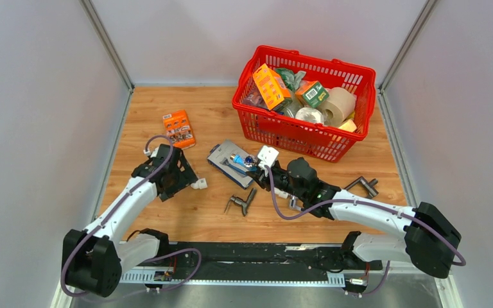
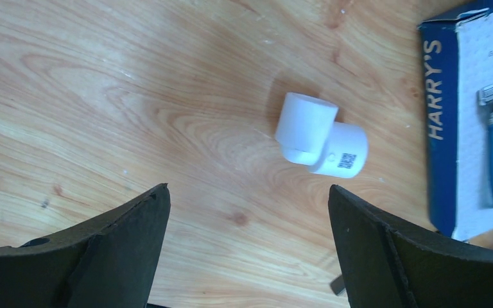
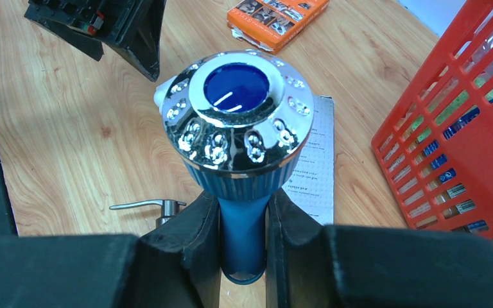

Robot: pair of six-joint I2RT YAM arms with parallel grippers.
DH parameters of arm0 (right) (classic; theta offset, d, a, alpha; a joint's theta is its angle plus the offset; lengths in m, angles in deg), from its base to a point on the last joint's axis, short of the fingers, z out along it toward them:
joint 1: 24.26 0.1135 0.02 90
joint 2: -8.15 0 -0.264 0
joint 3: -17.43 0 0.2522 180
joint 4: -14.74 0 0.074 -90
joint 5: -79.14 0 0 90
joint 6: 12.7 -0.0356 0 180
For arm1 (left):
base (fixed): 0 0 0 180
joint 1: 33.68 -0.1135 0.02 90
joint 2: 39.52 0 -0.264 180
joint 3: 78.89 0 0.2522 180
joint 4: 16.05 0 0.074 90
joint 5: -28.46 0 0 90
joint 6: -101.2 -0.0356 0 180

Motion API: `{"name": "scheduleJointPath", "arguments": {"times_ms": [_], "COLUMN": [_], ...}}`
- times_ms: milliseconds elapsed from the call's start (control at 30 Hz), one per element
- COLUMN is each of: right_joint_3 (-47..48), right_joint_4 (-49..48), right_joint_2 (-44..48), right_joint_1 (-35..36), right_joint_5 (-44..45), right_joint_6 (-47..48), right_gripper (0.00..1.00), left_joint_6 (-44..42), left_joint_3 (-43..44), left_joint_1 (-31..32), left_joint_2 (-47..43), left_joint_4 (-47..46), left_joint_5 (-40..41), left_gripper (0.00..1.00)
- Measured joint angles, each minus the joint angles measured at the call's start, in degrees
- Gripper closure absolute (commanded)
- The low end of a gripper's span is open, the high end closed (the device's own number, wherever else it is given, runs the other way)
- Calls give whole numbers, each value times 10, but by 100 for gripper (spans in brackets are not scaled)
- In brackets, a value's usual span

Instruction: Install the water faucets

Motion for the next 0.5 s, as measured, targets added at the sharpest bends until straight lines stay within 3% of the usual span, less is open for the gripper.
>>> {"name": "scheduleJointPath", "arguments": {"times_ms": [500], "right_joint_3": [0], "right_joint_4": [0], "right_joint_2": [0], "right_joint_1": [0], "right_joint_5": [-1], "right_joint_6": [0], "right_gripper": [100], "left_joint_6": [84], "left_joint_3": [59], "left_joint_1": [0], "left_joint_2": [150], "left_joint_4": [-35], "left_joint_5": [-21], "left_gripper": [25]}}
